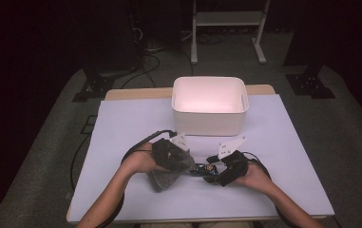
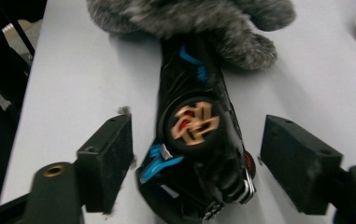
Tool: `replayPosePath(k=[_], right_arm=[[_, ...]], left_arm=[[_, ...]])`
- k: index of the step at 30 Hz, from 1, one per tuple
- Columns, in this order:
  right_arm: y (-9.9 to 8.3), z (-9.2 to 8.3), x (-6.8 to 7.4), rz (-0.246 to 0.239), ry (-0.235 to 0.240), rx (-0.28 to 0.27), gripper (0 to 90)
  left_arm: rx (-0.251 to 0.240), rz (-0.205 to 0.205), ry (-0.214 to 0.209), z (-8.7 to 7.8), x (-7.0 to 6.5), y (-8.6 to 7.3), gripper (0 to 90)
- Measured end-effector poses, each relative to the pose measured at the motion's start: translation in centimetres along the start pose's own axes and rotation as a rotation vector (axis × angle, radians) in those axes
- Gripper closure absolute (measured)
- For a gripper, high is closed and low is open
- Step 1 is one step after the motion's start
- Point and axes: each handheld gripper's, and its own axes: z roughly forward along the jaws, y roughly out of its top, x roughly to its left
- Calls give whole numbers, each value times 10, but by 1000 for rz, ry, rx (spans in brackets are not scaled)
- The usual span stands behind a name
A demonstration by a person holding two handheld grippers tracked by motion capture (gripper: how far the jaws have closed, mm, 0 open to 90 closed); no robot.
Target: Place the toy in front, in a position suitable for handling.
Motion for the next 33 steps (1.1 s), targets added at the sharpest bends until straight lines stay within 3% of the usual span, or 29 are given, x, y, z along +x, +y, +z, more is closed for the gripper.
replayPosePath(k=[2,7,16,21,24,28,33], right_arm=[[1,-1,2,30,-1,16,178],[-1,0,5,43,-7,40,153],[-12,14,20,-14,-26,127,135],[-15,16,21,-22,-9,121,168],[-17,14,19,-31,15,113,214],[-18,14,21,-86,1,111,230],[-17,13,21,-113,-2,105,231]], left_arm=[[6,12,-16,0,-8,-4,741],[8,25,-28,2,-18,-9,741],[36,47,-71,15,-34,-21,741],[8,24,-96,18,-32,-25,741],[-31,14,-101,16,-30,-22,742],[-47,32,-105,20,-30,-11,742],[-50,84,-119,40,-33,17,740]])
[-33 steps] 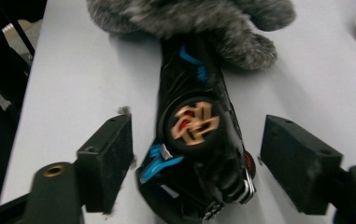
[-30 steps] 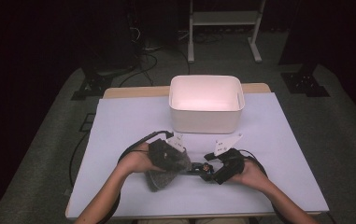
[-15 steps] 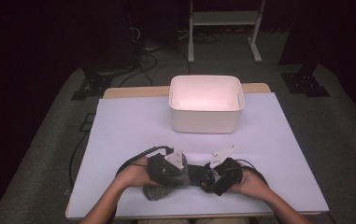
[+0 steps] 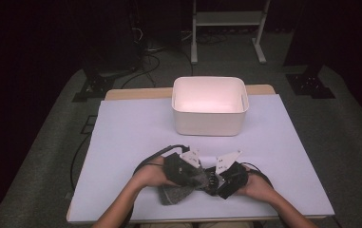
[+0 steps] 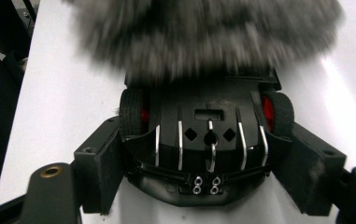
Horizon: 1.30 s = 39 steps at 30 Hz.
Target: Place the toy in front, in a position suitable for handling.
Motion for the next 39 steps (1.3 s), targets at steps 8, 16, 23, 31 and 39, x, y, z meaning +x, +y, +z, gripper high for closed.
replayPosePath(k=[8,16,23,31,39], right_arm=[[-3,1,2,-24,-18,0,232],[-3,1,3,-40,-24,-3,232],[-2,1,2,-36,-18,-2,230],[0,2,3,-25,-15,-4,229],[-1,2,5,-55,-28,-5,233]], left_arm=[[40,9,18,3,-2,-4,739],[51,-84,69,-24,2,-46,730],[36,-85,64,-23,4,-43,730],[42,-1,20,2,3,-5,729],[42,-33,36,-6,8,-19,728]])
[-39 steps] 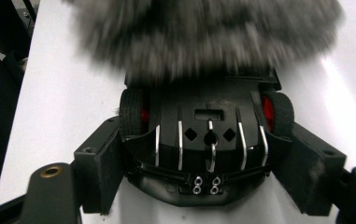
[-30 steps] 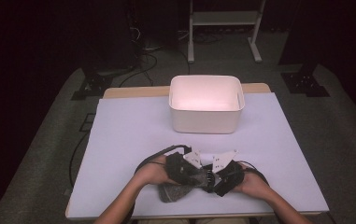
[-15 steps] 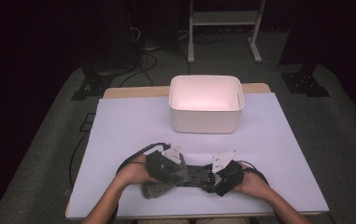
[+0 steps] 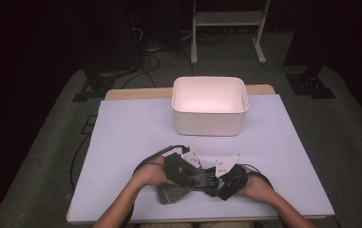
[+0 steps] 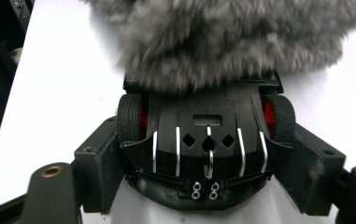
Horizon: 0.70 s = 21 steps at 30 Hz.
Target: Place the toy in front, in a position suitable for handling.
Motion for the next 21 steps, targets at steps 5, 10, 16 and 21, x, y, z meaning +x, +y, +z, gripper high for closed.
replayPosePath(k=[5,10,16,21], right_arm=[[0,0,-1,-5,4,0,232],[0,0,-1,0,2,-1,231],[1,-1,-2,7,8,-5,229],[1,0,-1,-6,3,3,230]], left_arm=[[-14,-39,20,-9,2,-15,713],[2,-44,40,-16,-1,-9,537],[-7,-121,76,-27,6,-11,424],[16,-122,40,-15,9,-11,517]])
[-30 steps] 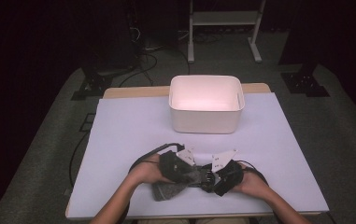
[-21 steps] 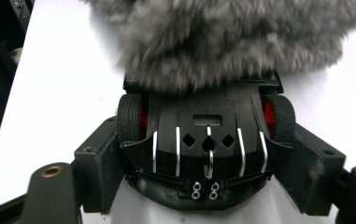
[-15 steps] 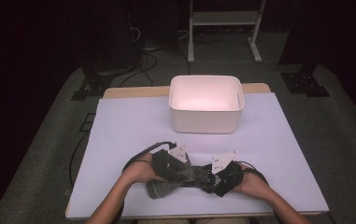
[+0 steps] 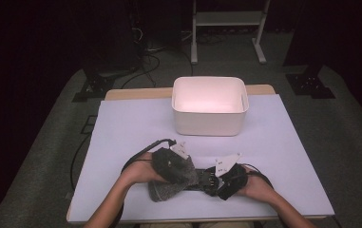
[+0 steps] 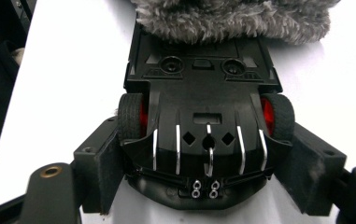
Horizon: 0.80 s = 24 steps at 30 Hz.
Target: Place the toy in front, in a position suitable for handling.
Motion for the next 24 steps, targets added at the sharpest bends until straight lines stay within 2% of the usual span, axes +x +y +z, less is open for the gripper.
replayPosePath(k=[2,5,7,11,14,16,17,20,23,24], right_arm=[[0,0,0,4,2,2,231],[-1,1,0,6,6,3,231],[-1,1,0,3,5,4,232],[0,0,1,-11,-3,2,232],[0,0,2,-25,-11,6,232],[0,0,2,-26,-12,6,232],[0,0,1,-25,-8,5,232],[0,0,0,-22,-3,2,232],[0,1,0,-24,-1,5,232],[0,1,0,-26,-1,5,232]], left_arm=[[1,13,-6,7,-2,3,556],[-12,30,-6,13,-5,10,558],[-4,50,3,14,-6,12,564],[-8,78,15,11,-6,8,656],[-2,80,32,5,-5,-1,704],[2,71,42,2,-3,-5,721],[13,48,71,-6,2,-14,731],[23,3,113,-16,11,-28,740],[3,-30,107,-19,16,-34,740],[-1,-29,98,-19,17,-34,740]])
